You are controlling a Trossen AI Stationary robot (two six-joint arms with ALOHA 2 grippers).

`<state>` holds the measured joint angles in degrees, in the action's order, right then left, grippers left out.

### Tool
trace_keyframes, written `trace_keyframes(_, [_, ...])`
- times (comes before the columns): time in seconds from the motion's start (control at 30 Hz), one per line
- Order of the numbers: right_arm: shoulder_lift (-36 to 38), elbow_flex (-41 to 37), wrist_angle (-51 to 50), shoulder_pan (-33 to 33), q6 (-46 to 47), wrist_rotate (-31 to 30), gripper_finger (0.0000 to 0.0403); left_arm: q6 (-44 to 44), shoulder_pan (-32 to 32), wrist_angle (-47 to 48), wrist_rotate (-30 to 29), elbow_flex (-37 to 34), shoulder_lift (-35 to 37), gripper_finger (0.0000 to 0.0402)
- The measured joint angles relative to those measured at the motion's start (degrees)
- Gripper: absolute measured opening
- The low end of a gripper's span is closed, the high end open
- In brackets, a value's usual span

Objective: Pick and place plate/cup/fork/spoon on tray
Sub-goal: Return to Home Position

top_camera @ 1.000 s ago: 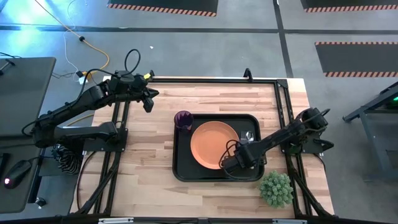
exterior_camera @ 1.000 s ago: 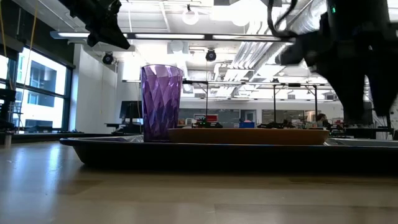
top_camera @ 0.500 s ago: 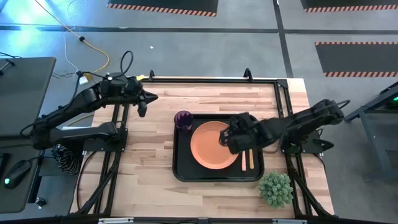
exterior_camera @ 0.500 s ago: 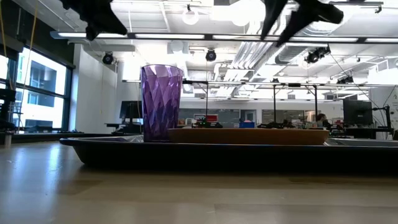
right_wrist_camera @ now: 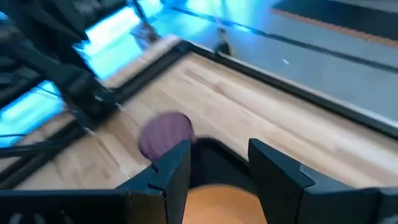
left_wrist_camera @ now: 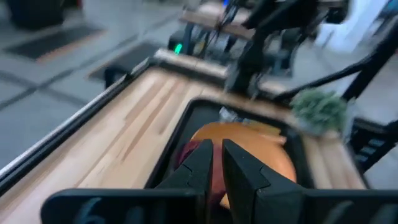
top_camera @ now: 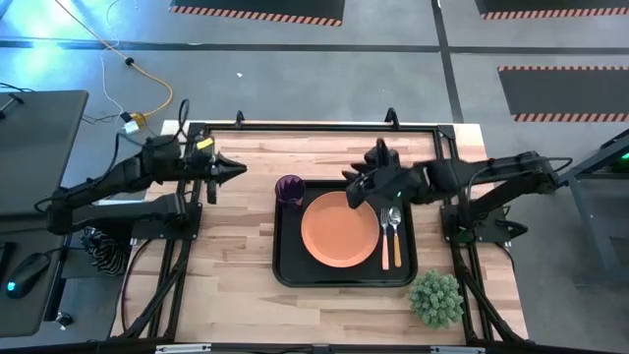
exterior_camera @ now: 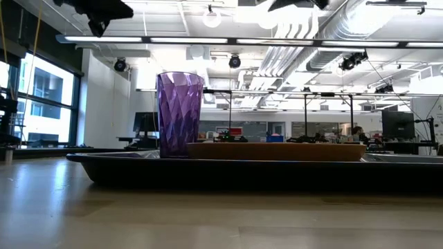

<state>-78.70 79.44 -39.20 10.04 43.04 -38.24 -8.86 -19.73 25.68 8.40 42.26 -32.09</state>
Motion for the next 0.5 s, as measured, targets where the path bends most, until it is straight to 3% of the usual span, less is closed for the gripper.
trace_keyframes(0.23, [3.3, 0.0, 9.1, -5.2, -13.3, 8.6, 0.0154, -1.7, 2.7, -6.9, -0.7, -11.7, 12.4, 0.0023])
trace_keyframes(0.5, [4.3, 0.0, 9.7, -8.6, -13.5, 10.1, 0.0154, -4.7, 2.7, -6.7, -6.8, -20.0, 25.6, 0.0023])
